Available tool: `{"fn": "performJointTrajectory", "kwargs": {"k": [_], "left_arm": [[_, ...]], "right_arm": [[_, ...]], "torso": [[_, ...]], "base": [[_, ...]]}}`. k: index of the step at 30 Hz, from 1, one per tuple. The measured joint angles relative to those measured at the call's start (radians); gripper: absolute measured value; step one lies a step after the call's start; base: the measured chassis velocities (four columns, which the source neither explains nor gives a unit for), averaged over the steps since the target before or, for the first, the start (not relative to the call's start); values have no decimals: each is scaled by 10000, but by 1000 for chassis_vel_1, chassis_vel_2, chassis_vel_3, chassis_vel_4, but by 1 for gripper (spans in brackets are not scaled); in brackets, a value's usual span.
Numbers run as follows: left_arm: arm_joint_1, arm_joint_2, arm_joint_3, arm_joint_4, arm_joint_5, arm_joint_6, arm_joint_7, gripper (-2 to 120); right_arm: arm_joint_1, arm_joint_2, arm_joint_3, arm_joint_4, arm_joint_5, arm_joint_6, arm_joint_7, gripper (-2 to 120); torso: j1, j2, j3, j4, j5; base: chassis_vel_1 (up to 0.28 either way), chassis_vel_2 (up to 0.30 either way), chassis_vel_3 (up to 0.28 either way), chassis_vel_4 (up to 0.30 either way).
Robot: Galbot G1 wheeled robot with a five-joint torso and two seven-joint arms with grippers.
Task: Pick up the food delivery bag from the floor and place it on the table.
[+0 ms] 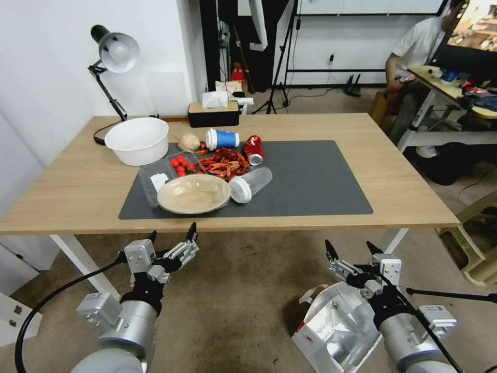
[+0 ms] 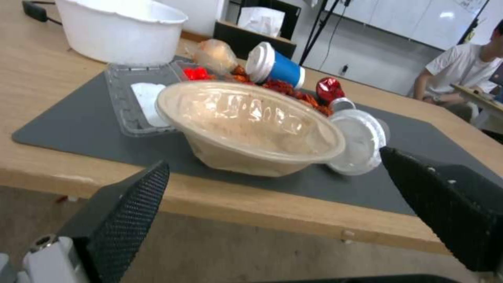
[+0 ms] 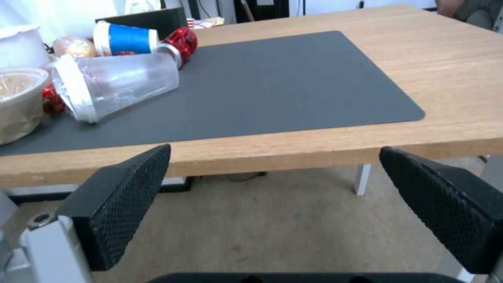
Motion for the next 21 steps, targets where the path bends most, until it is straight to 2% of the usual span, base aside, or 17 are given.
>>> {"fn": "performJointTrajectory", "kwargs": {"k": [9, 21], "left_arm": [[-4, 1, -30, 36, 48, -65, -18, 100], [-52, 8, -114, 103, 233, -101, -54, 100]], "right_arm": [[38, -37, -5, -51, -3, 0, -27, 100], [125, -134, 24, -72, 67, -37, -59, 100]], "torso": [[-169, -379, -210, 0, 1], [-476, -1081, -606, 0, 1]], "base": [[0, 0, 0, 0], [0, 0, 0, 0]]}}
